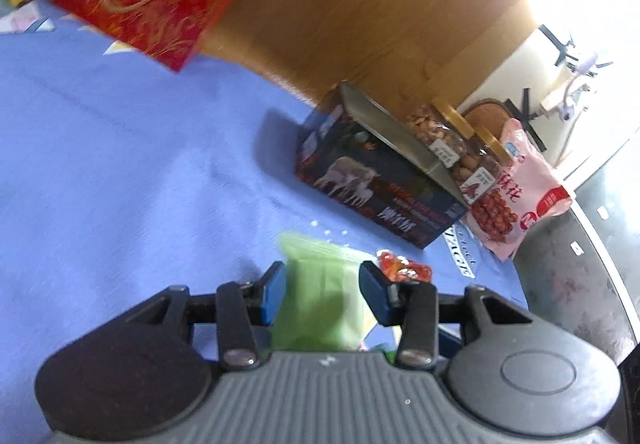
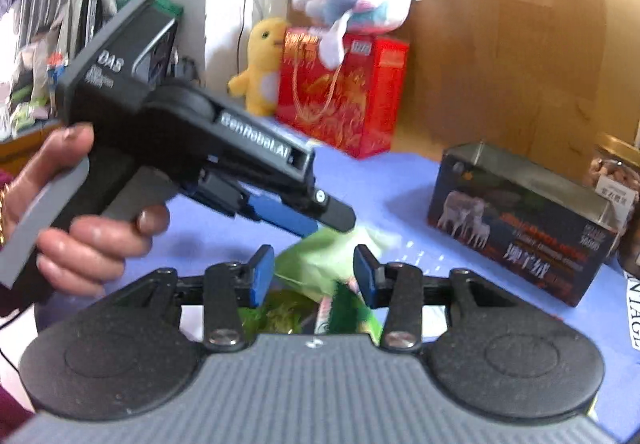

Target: Organize snacks

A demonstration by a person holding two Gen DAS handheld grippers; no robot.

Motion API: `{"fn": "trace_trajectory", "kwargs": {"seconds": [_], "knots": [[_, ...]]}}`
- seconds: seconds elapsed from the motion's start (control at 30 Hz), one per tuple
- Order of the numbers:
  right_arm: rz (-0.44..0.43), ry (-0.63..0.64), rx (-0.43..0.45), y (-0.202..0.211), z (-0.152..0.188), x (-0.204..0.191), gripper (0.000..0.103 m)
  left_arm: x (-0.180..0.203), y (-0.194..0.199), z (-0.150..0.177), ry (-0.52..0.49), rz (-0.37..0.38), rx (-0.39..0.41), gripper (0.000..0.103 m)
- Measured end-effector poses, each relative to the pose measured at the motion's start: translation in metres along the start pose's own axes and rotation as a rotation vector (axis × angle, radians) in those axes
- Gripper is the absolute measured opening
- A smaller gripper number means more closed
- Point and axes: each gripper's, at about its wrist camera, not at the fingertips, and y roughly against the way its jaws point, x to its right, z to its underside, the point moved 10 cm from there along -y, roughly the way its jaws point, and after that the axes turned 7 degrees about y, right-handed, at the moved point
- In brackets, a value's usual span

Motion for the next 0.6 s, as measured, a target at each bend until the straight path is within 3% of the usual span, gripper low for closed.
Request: {"fn": "trace_trajectory", "kwargs": {"seconds": [0.1, 0.33, 0.57, 0.6], "knots": [[0.009, -0.01, -0.079, -0.01, 0.012, 0.004, 0.047, -0.006, 0.004, 0.002, 0.005, -0.007, 0.002, 0.048], [-0.023, -0.058, -0.083, -0.019, 0.005, 0.008, 0.055, -0.013, 0.019, 0.0, -0.005, -0.008, 0.031, 0.058], [-0.028, 0.1, -0.116, -0.043, 0.003, -0.015, 0.055, -0.029, 0.015, 0.005, 0.014, -0.027, -0.002, 0.06], [-0.028, 0.115, -0.121, -0.05, 0.003, -0.016, 0.053, -0.03, 0.012, 0.007, 0.018, -0.024, -0.012, 0.057]]}}
